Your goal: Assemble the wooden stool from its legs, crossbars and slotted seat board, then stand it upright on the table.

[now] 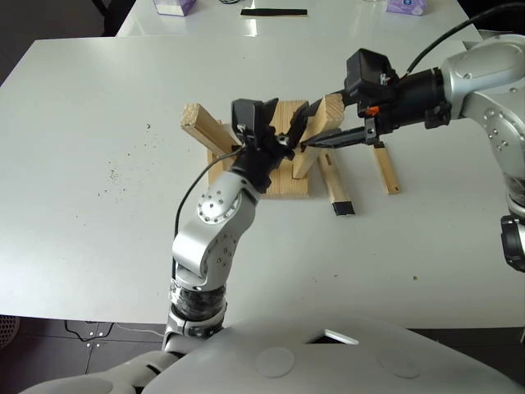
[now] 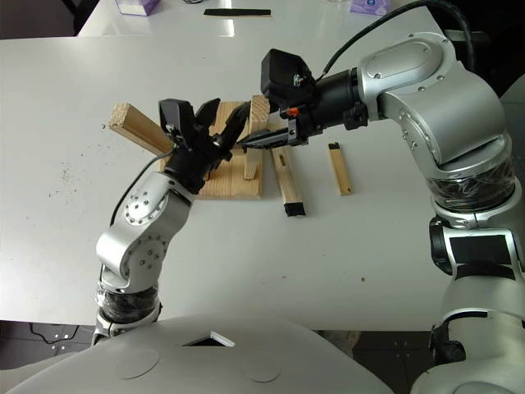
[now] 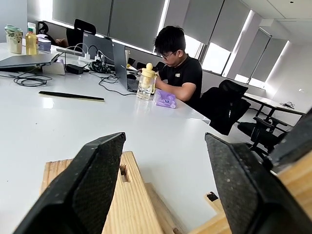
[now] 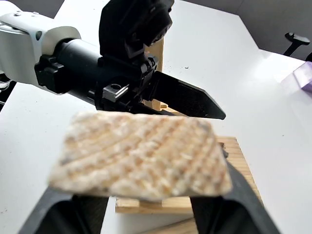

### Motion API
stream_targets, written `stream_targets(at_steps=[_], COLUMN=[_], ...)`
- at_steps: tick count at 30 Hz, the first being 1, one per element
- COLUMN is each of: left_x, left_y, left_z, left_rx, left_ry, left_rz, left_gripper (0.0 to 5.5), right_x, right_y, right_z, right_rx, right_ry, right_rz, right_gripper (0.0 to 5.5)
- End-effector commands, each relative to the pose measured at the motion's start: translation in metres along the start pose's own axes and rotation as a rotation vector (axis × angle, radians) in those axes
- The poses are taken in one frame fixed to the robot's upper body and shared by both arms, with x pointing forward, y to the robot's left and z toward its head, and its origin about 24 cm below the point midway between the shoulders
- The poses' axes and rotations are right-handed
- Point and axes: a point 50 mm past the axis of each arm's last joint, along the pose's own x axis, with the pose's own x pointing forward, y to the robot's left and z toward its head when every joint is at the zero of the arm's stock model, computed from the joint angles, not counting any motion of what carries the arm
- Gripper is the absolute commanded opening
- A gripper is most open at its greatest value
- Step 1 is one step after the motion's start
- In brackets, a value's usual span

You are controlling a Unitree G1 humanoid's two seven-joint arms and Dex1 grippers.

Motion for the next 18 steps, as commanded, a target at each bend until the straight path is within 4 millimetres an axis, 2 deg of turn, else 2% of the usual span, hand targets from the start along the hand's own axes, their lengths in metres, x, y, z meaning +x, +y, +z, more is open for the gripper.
stream_targets(at_steps=[1,4,7,10,13,15,18], left_x=[-0.067,-0.074,-0.077,-0.091,-0.107,-0.112,-0.11], left_y=[0.016,0.027,0.027,0.041,0.072,0.087,0.089], left_z=[0.162,0.158,0.155,0.151,0.129,0.109,0.065], left_rx=[0.153,0.109,0.076,0.079,0.095,0.104,0.146], left_ry=[-0.83,-0.781,-0.746,-0.724,-0.583,-0.46,-0.181], left_rz=[0.169,0.193,0.181,0.298,0.484,0.545,0.487], left_gripper=[3.04,3.04,3.04,3.04,3.04,2.83,2.33], right_x=[0.008,0.008,0.01,0.009,0.011,0.013,0.013], right_y=[0.014,0.014,0.013,0.017,0.018,0.017,0.015], right_z=[-0.046,-0.051,-0.055,-0.055,-0.058,-0.059,-0.059], right_rx=[0.216,0.238,0.253,0.294,0.314,0.33,0.331], right_ry=[0.125,0.127,0.13,0.106,0.096,0.086,0.088], right_rz=[0.1,0.09,0.096,0.15,0.178,0.186,0.184], right_gripper=[2.03,2.03,2.03,2.03,2.03,2.03,2.03])
